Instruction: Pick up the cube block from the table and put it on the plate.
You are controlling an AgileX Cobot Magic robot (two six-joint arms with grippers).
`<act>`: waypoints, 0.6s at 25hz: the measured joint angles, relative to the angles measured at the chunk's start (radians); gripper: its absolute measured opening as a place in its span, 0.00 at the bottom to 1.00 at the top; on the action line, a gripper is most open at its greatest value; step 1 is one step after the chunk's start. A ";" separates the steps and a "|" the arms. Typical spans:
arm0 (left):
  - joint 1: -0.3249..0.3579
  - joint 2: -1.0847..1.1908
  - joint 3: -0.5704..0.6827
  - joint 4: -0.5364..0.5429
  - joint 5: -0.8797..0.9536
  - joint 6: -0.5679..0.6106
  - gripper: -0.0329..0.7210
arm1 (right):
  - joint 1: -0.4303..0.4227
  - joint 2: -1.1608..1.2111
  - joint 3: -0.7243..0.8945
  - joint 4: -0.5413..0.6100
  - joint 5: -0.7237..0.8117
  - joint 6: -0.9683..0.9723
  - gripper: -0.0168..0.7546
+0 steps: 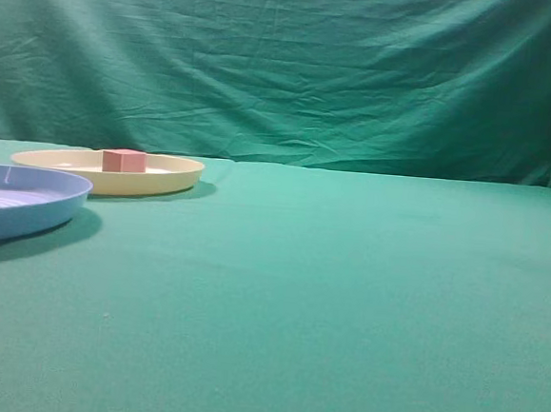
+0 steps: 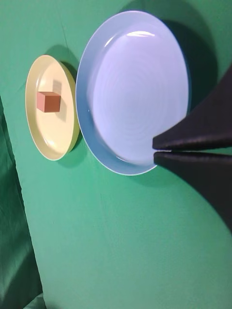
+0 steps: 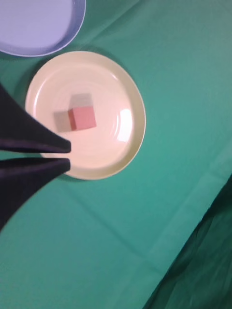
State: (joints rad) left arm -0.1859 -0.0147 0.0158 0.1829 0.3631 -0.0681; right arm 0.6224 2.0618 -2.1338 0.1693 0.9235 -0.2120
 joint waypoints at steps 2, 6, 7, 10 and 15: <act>0.000 0.000 0.000 0.000 0.000 0.000 0.04 | -0.016 -0.068 0.000 -0.064 0.083 0.045 0.02; 0.000 0.000 0.000 0.000 0.000 0.000 0.04 | -0.018 -0.229 0.018 -0.188 0.190 0.097 0.02; 0.000 0.000 0.000 0.000 0.000 0.000 0.04 | -0.018 -0.279 0.046 -0.197 0.193 0.102 0.02; 0.000 0.000 0.000 0.000 0.000 0.000 0.04 | -0.018 -0.434 0.175 -0.195 0.185 0.106 0.02; 0.000 0.000 0.000 0.000 0.000 0.000 0.04 | -0.018 -0.709 0.484 -0.186 0.103 0.104 0.02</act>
State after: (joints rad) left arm -0.1859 -0.0147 0.0158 0.1829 0.3631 -0.0681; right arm 0.6042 1.3532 -1.6500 -0.0167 1.0263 -0.1079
